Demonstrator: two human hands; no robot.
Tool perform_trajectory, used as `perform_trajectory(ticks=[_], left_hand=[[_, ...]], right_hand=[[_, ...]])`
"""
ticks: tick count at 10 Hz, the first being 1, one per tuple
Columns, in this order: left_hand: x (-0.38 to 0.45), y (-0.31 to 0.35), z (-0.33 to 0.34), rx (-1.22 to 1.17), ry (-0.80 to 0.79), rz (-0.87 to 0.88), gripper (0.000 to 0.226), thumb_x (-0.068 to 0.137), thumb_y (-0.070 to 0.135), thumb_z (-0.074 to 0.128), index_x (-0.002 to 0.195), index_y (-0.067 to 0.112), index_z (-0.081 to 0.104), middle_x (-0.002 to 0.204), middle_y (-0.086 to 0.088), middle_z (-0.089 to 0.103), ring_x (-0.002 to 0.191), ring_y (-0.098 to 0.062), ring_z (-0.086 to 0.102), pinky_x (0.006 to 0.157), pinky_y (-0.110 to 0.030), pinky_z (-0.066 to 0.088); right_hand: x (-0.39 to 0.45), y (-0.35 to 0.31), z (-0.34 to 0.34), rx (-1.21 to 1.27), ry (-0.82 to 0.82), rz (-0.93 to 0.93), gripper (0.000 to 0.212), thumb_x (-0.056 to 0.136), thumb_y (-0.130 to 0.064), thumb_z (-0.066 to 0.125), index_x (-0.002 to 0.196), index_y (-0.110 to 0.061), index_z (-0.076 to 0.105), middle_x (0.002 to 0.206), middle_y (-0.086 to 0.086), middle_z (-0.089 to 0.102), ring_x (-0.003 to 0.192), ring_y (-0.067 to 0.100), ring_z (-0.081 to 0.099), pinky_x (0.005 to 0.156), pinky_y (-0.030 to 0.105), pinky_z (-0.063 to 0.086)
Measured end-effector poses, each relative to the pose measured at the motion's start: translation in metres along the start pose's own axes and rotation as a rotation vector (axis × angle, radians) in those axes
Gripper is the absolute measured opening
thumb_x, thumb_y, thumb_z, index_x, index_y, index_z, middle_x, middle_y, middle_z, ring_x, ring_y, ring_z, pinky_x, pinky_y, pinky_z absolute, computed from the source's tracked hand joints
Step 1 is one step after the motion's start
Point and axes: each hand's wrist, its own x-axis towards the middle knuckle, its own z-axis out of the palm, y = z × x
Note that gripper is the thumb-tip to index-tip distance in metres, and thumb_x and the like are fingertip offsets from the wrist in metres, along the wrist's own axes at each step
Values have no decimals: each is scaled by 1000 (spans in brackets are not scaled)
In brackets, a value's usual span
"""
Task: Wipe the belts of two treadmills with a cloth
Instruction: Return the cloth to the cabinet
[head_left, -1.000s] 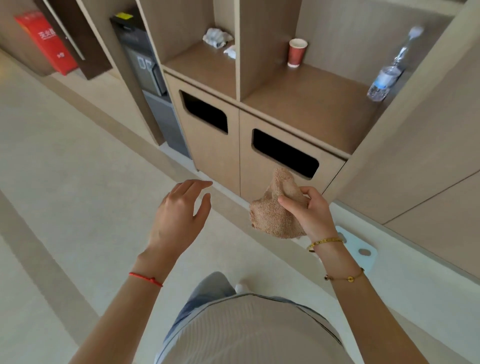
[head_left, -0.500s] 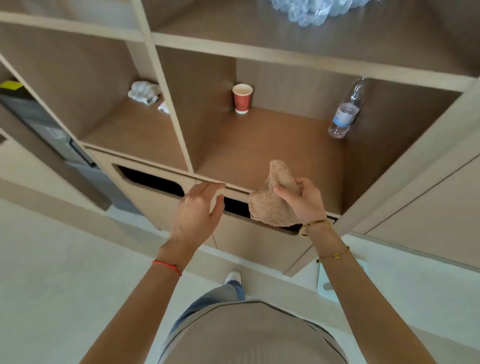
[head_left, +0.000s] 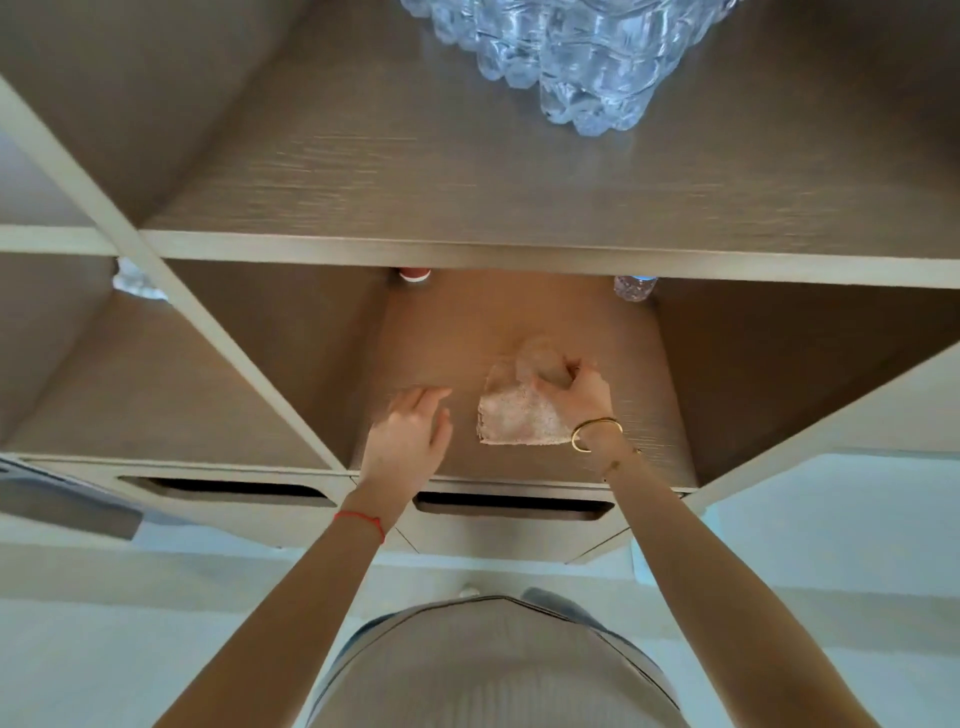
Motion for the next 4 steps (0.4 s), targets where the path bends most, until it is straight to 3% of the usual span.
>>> perform_trajectory(ticks=[1, 2, 4], left_hand=[[8, 0, 10, -1, -45, 14, 32, 98, 19, 50, 129, 17, 61, 122, -2, 63, 108, -20, 61, 81, -38, 53], [10, 3, 15, -1, -78, 10, 34, 99, 20, 48, 131, 19, 59, 126, 0, 60, 107, -19, 61, 84, -38, 53], [11, 6, 19, -23, -47, -10, 32, 98, 19, 51, 129, 18, 61, 125, -1, 61, 110, -20, 60, 87, -38, 54]], right_hand=[[3, 17, -10, -117, 63, -75, 45, 87, -28, 71, 113, -13, 39, 96, -3, 56, 79, 19, 59, 58, 18, 41], [-1, 26, -18, -289, 48, -127, 41, 88, -23, 66, 117, -8, 41, 112, 10, 59, 97, 35, 60, 77, 39, 50], [-11, 33, -29, -423, 86, -192, 46, 91, -34, 65, 128, -9, 51, 126, 13, 54, 119, 31, 45, 96, 42, 40]])
